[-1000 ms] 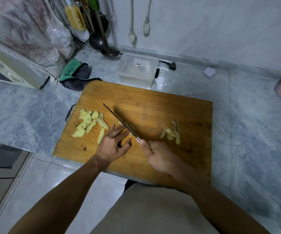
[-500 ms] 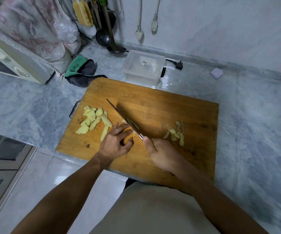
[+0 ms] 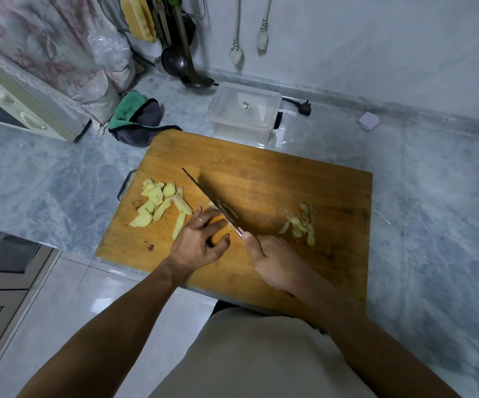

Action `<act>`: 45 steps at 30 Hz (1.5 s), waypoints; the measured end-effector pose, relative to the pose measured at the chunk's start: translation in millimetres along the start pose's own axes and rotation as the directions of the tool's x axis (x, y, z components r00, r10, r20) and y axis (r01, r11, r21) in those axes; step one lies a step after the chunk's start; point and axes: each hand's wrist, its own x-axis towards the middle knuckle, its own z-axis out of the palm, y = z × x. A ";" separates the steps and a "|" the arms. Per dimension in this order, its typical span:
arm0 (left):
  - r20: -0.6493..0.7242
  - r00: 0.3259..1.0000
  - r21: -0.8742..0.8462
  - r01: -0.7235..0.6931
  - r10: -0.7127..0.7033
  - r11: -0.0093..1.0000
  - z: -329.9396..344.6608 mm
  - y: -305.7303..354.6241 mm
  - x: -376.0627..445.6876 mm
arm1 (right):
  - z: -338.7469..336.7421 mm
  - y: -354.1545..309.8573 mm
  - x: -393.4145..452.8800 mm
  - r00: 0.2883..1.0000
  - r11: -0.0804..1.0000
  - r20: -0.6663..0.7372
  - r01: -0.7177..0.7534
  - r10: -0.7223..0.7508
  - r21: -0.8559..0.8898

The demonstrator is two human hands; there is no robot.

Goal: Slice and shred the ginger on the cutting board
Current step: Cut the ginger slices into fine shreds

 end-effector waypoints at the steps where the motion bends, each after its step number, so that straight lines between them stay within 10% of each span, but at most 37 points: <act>1: -0.001 1.000 0.004 -0.007 0.007 1.000 0.2 0.1 0.6 | 1.5 -0.2 1.7 1.000 1.000 -0.002 -0.004 0.004 0.001; 38: 0.014 1.000 0.017 -0.026 0.025 1.000 -0.3 5.1 -6.4 | 11.0 5.3 -3.8 0.996 0.980 -0.054 -0.060 0.071 0.192; 45: -0.041 0.974 0.030 0.226 -0.225 0.974 -3.8 16.7 1.5 | 5.4 2.9 -6.0 0.997 0.966 -0.020 -0.072 0.079 0.250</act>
